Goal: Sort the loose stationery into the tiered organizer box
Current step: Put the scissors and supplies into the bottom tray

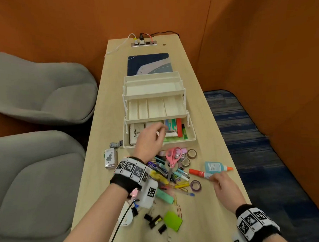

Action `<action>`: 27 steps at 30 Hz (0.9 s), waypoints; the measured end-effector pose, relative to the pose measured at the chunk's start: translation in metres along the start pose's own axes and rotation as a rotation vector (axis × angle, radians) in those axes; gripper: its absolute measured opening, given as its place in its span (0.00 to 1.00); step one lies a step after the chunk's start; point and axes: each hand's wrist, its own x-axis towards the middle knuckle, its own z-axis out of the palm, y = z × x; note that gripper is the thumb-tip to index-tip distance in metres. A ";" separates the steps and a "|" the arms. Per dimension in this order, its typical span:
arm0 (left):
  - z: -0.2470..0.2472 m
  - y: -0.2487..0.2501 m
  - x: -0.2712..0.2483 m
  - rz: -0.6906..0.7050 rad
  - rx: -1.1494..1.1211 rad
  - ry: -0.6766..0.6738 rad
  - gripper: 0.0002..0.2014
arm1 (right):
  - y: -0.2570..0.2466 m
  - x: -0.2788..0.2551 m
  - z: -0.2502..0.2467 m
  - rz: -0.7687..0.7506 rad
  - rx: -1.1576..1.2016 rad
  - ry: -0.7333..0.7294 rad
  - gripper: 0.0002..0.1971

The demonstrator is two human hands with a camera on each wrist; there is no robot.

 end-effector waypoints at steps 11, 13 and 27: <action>-0.026 -0.088 -0.158 -0.400 0.240 -0.050 0.06 | -0.045 -0.005 0.030 -0.142 0.018 -0.183 0.06; -0.026 -0.089 -0.170 -0.436 0.215 -0.032 0.07 | -0.063 0.004 0.032 -0.099 0.089 -0.183 0.07; -0.034 -0.090 -0.172 -0.505 0.164 -0.009 0.08 | -0.108 0.049 0.066 0.252 0.397 -0.164 0.16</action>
